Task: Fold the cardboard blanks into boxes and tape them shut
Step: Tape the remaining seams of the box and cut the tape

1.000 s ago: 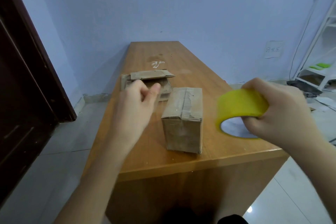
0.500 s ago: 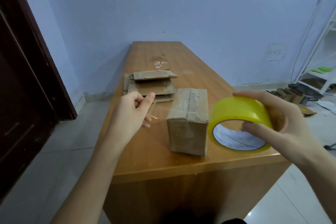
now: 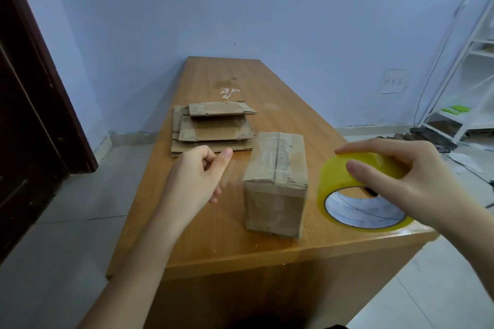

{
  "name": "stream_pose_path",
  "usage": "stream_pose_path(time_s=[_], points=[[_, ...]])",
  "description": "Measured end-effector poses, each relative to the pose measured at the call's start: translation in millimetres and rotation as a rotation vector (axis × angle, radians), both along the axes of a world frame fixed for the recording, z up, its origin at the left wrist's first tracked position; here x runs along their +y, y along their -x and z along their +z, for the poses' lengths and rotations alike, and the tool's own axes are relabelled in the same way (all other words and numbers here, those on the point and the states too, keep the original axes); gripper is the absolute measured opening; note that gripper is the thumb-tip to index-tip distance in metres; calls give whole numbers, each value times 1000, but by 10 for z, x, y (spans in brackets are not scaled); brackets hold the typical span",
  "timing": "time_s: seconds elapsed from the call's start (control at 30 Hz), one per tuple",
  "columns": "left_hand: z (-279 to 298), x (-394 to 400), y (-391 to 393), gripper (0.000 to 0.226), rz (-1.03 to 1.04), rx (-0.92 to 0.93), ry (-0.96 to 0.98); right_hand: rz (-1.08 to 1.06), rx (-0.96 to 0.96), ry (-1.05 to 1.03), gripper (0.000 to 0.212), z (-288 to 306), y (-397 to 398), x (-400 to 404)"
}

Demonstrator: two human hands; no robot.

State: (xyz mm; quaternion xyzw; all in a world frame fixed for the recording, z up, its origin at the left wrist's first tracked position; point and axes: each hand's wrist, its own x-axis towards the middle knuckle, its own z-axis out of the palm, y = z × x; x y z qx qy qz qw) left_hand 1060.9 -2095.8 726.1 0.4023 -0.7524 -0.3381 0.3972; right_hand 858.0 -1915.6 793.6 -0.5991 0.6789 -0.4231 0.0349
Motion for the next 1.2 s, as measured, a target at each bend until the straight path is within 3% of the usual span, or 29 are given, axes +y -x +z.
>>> stream_pose_path(time_s=[0.17, 0.63, 0.83, 0.9, 1.0, 1.1, 1.2], points=[[-75, -85, 56, 41, -16, -21, -19, -1, -9, -66, 18, -48, 54, -73], [-343, 86, 383, 41, -96, 58, -267, 25, 17, -149, 21, -234, 214, -164], [-397, 207, 470, 79, -80, 5, -367, 41, 10, -132, 26, -285, 221, -180], [-435, 243, 458, 71, -69, -77, -402, 45, 6, -122, 23, -293, 228, -176], [-548, 248, 395, 39, 45, -199, -255, 46, -1, -121, 20, -282, 221, -170], [-496, 354, 282, 38, 109, 155, -115, 57, 9, -138, 20, -281, 222, -191], [-371, 629, 303, 49, -108, 394, -148, 80, -21, -127, 21, -295, 231, -260]])
